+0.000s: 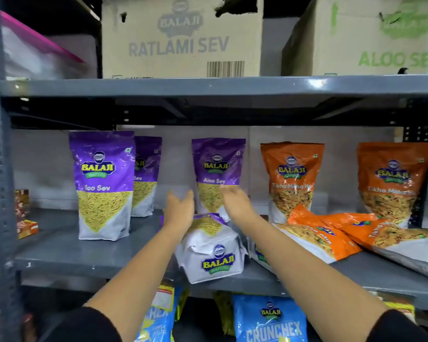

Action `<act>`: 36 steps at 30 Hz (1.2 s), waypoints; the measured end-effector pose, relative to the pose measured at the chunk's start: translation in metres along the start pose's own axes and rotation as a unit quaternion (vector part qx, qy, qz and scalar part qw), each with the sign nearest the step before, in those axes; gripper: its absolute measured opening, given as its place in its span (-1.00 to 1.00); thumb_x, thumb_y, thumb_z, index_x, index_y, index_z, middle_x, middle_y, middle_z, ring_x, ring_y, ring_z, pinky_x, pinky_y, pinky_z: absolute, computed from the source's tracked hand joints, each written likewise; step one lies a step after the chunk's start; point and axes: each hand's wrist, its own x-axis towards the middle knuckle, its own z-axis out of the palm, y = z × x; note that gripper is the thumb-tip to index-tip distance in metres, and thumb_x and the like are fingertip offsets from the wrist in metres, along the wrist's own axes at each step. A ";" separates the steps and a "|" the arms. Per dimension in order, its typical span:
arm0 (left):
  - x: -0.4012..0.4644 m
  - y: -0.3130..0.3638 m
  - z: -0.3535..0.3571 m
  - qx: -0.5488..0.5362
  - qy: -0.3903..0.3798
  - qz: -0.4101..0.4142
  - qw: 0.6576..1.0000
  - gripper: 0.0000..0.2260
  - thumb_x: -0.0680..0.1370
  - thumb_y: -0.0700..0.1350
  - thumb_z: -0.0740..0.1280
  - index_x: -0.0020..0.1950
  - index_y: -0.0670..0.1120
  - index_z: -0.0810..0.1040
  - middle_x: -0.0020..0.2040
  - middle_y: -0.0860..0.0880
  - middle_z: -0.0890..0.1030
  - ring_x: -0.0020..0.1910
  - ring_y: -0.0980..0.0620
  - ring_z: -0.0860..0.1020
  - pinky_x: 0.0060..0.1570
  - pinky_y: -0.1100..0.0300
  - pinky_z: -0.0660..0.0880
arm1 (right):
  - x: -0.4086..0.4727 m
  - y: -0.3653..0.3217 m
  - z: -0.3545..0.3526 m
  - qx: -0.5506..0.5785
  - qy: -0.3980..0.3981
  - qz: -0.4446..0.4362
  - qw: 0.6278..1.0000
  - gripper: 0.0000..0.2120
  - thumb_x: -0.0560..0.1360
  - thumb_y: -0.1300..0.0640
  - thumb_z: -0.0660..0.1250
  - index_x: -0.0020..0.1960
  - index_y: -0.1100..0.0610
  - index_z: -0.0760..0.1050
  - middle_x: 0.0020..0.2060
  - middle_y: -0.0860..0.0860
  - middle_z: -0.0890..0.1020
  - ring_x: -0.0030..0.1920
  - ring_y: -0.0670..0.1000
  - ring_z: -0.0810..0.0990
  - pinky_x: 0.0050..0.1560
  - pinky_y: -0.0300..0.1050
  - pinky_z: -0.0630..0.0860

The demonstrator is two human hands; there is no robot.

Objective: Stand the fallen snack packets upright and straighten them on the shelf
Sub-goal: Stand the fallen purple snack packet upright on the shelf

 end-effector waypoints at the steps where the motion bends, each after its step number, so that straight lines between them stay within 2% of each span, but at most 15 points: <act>1: -0.001 -0.008 -0.007 0.015 0.010 -0.007 1.000 -0.39 0.54 0.10 0.25 0.54 -0.08 0.22 0.48 -0.17 0.39 0.43 -0.21 0.38 0.39 -0.02 0.30 | 0.003 0.003 0.004 -0.006 -0.021 0.040 0.999 -0.62 0.66 0.02 0.09 0.31 0.24 0.46 0.18 0.18 0.58 0.22 0.17 0.51 0.11 -0.07 0.43; 4: 0.025 -0.060 -0.018 -0.031 0.031 -0.058 0.997 -0.51 0.33 0.06 0.28 0.19 -0.13 0.51 0.16 -0.23 0.63 0.14 -0.24 0.59 0.17 -0.08 0.52 | 0.011 0.013 0.009 -0.055 -0.071 0.157 0.984 -0.55 0.67 0.05 0.07 0.42 0.31 0.39 0.34 0.21 0.49 0.26 0.21 0.52 0.16 -0.09 0.44; 5: 0.044 -0.085 -0.018 -0.052 0.041 -0.081 0.995 -0.58 0.27 0.02 0.27 0.04 -0.16 0.56 0.05 -0.25 0.66 0.05 -0.26 0.63 0.08 -0.12 0.57 | 0.016 0.017 0.011 -0.058 -0.080 0.177 0.979 -0.59 0.68 0.09 0.06 0.34 0.35 0.45 0.22 0.23 0.53 0.08 0.21 0.57 0.00 -0.09 0.46; 7: 0.055 -0.102 -0.023 -0.112 0.050 -0.125 0.985 -0.69 0.19 -0.09 0.29 -0.15 -0.20 0.58 -0.08 -0.28 0.68 -0.09 -0.26 0.66 -0.06 -0.18 0.62 | 0.031 0.026 0.013 -0.095 -0.054 0.194 0.975 -0.66 0.67 0.20 0.05 -0.14 0.35 0.47 -0.01 0.26 0.51 -0.23 0.14 0.48 -0.21 -0.15 0.31; 9: 0.035 -0.079 -0.032 -0.180 0.045 -0.152 0.971 -0.87 0.27 -0.24 0.32 -0.21 -0.24 0.54 -0.20 -0.25 0.63 -0.30 -0.15 0.64 -0.26 0.01 0.62 | 0.039 0.035 0.017 -0.146 -0.056 0.203 0.967 -0.65 0.66 0.25 0.07 -0.29 0.28 0.34 0.17 0.30 0.55 0.04 0.20 0.58 -0.09 -0.23 0.26; 10: 0.026 -0.069 -0.035 -0.203 0.034 -0.159 0.966 -0.97 0.37 -0.32 0.32 -0.22 -0.24 0.51 -0.26 -0.23 0.59 -0.44 -0.09 0.60 -0.39 0.13 0.58 | 0.044 0.041 0.020 -0.192 -0.065 0.174 0.964 -0.70 0.65 0.24 0.10 -0.18 0.33 0.45 0.28 0.28 0.54 0.23 0.20 0.56 -0.06 -0.23 0.27; 12: 0.018 -0.060 -0.037 -0.235 0.015 -0.171 0.957 -0.86 0.49 -0.40 0.29 -0.24 -0.24 0.48 -0.32 -0.20 0.54 -0.63 -0.02 0.55 -0.57 0.24 0.50 | 0.043 0.046 0.023 -0.139 -0.046 0.166 0.975 -0.69 0.64 0.17 0.15 0.22 0.33 0.53 0.35 0.20 0.53 0.33 0.15 0.52 -0.08 -0.23 0.37; 15: 0.015 -0.058 -0.042 -0.283 0.009 -0.183 0.941 -0.95 0.50 -0.37 0.34 -0.16 -0.28 0.52 -0.23 -0.23 0.59 -0.43 -0.11 0.61 -0.35 0.06 0.61 | 0.038 0.054 0.031 0.073 0.016 0.218 0.973 -0.69 0.54 0.22 0.34 0.23 0.36 0.50 0.15 0.13 0.63 -0.05 0.11 0.62 -0.46 -0.29 0.43; 17: 0.013 -0.058 -0.045 -0.299 0.013 -0.195 0.934 -0.91 0.48 -0.30 0.39 -0.05 -0.28 0.57 -0.16 -0.23 0.63 -0.28 -0.13 0.61 -0.10 -0.08 0.61 | 0.035 0.054 0.032 0.259 0.065 0.221 0.938 -0.66 0.45 0.32 0.42 0.18 0.42 0.50 0.00 0.24 0.67 -0.29 0.09 0.59 -0.33 -0.10 0.59; 20: 0.015 -0.051 -0.049 -0.324 0.039 -0.175 0.929 -0.86 0.49 -0.21 0.38 0.03 -0.19 0.56 -0.18 -0.16 0.63 -0.30 -0.07 0.58 -0.21 0.03 0.58 | 0.037 0.047 0.033 0.381 0.060 0.184 0.904 -0.54 0.29 0.24 0.53 0.13 0.40 0.54 -0.08 0.26 0.70 -0.12 0.23 0.70 0.02 0.32 0.60; 22: 0.019 -0.038 -0.054 -0.333 0.033 -0.123 0.934 -0.93 0.54 -0.18 0.32 -0.01 -0.14 0.56 -0.11 -0.17 0.63 -0.22 -0.09 0.58 -0.15 0.03 0.55 | 0.026 0.033 0.026 0.412 0.033 0.149 0.898 -0.49 0.24 0.16 0.55 0.12 0.38 0.58 -0.07 0.25 0.72 -0.04 0.24 0.71 0.08 0.32 0.58; 26: 0.014 0.006 -0.069 -0.380 0.039 -0.006 0.924 -0.87 0.55 -0.21 0.33 -0.20 -0.10 0.56 -0.07 -0.20 0.64 -0.05 -0.11 0.56 0.06 -0.14 0.53 | 0.002 0.010 0.008 0.433 0.002 0.098 0.896 -0.67 0.41 0.18 0.49 0.13 0.31 0.59 -0.01 0.25 0.72 0.00 0.24 0.70 0.11 0.31 0.57; 30: -0.005 0.037 -0.078 -0.388 -0.008 0.081 0.918 -0.82 0.57 -0.18 0.33 -0.25 -0.06 0.51 -0.16 -0.13 0.62 -0.20 -0.06 0.55 -0.09 0.01 0.51 | -0.005 0.005 0.001 0.499 -0.039 0.047 0.865 -0.77 0.53 0.11 0.38 0.13 0.20 0.59 -0.05 0.14 0.75 -0.16 0.12 0.74 0.06 0.17 0.62; 33: -0.013 0.044 -0.082 -0.393 -0.029 0.106 0.913 -0.79 0.57 -0.20 0.33 -0.26 -0.07 0.53 -0.11 -0.14 0.61 -0.08 -0.08 0.54 0.11 -0.09 0.47 | -0.014 0.001 -0.002 0.524 -0.053 0.020 0.850 -0.76 0.57 0.09 0.31 0.17 0.19 0.57 0.10 0.19 0.70 0.06 0.19 0.69 0.21 0.25 0.53; 36: -0.016 0.045 -0.082 -0.392 -0.040 0.116 0.912 -0.82 0.58 -0.21 0.32 -0.24 -0.09 0.52 -0.12 -0.13 0.61 -0.10 -0.06 0.55 0.15 -0.06 0.45 | -0.012 0.005 -0.002 0.538 -0.048 0.011 0.842 -0.73 0.58 0.09 0.29 0.21 0.21 0.56 0.19 0.22 0.65 0.24 0.23 0.61 0.29 0.28 0.47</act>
